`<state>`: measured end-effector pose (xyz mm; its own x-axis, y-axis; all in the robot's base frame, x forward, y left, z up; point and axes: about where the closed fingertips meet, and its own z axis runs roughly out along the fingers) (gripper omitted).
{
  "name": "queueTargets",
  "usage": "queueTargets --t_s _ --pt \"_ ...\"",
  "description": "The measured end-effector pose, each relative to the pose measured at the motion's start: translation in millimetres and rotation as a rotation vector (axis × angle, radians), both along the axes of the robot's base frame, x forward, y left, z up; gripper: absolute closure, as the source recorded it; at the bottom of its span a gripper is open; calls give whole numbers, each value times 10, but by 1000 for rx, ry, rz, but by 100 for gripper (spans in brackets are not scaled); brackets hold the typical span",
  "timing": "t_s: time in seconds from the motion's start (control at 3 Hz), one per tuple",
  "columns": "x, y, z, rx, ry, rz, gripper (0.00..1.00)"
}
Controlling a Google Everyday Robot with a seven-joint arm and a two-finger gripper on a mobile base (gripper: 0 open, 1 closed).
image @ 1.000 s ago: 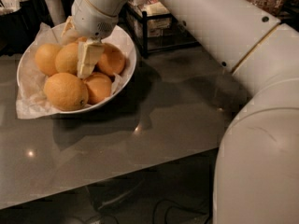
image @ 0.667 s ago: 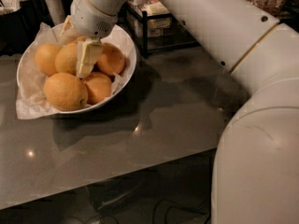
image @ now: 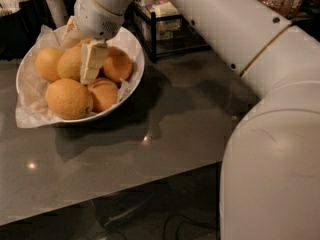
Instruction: Pick orange from white bowl
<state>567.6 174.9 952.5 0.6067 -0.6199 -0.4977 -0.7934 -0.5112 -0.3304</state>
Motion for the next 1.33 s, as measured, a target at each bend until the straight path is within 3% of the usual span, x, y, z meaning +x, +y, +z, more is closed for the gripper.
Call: queueTargets --t_s 0.67,1.33 --pt "0 0 0 0 0 0 36" --pt "86 -24 -68 26 66 28 78"
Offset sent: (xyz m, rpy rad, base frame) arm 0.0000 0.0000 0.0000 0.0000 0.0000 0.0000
